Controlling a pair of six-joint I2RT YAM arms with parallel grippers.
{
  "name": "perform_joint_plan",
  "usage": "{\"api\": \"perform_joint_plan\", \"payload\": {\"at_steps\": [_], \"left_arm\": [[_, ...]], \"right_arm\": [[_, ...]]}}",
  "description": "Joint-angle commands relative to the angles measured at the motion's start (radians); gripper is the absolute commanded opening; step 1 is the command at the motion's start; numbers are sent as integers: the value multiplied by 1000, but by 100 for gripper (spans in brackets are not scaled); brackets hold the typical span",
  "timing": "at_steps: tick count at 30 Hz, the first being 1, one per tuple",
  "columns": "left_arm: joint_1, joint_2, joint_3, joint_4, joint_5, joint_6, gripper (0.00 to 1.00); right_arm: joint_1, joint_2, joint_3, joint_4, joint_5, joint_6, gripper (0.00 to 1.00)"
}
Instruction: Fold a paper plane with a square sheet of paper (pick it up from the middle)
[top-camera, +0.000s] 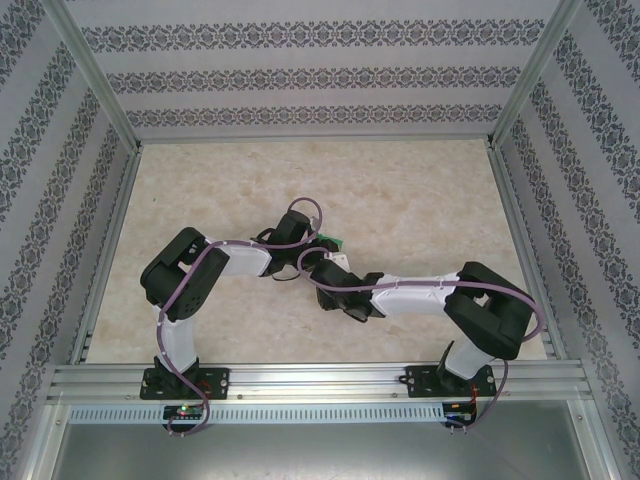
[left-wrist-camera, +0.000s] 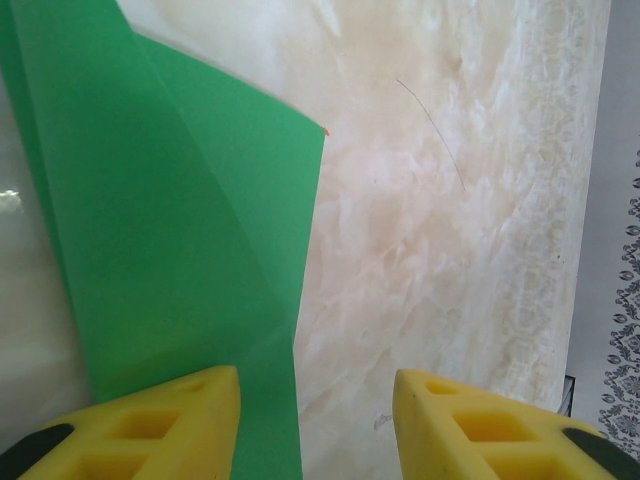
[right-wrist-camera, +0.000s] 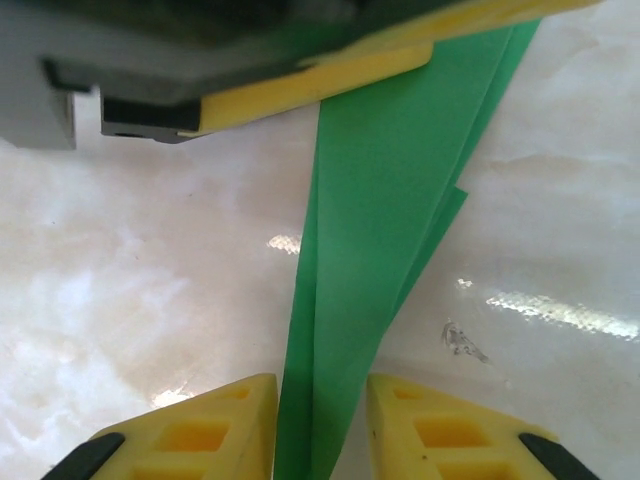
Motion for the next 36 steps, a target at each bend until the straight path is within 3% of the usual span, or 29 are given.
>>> {"api": "perform_joint_plan", "payload": {"at_steps": [1,9,16,23,28,31,36], "left_arm": [[2,-2,-5,-81,-24,-2,46],[2,-2,-4,-80,-24,-2,46],[2,-4,-10,-75,-29,-11,46],[2,-5,-16,-69,-32,-15,46],[2,0,-11,-77,-30,-9,46],[2,5,-7,-81,-28,-9,46],[2,6,0,-91,-28,-7,46]], "right_arm": [[20,24,38,-54,83,-28,27],[55,56,91,-127,145,-45,24],[63,56,89,-163,193,-88,10],[65,72,81,-147,187,-150,5],[57,60,81,-143,147,-152,17],[33,-31,44,-123,91,-96,24],[-91,-263,-170,196,-171,27,37]]}}
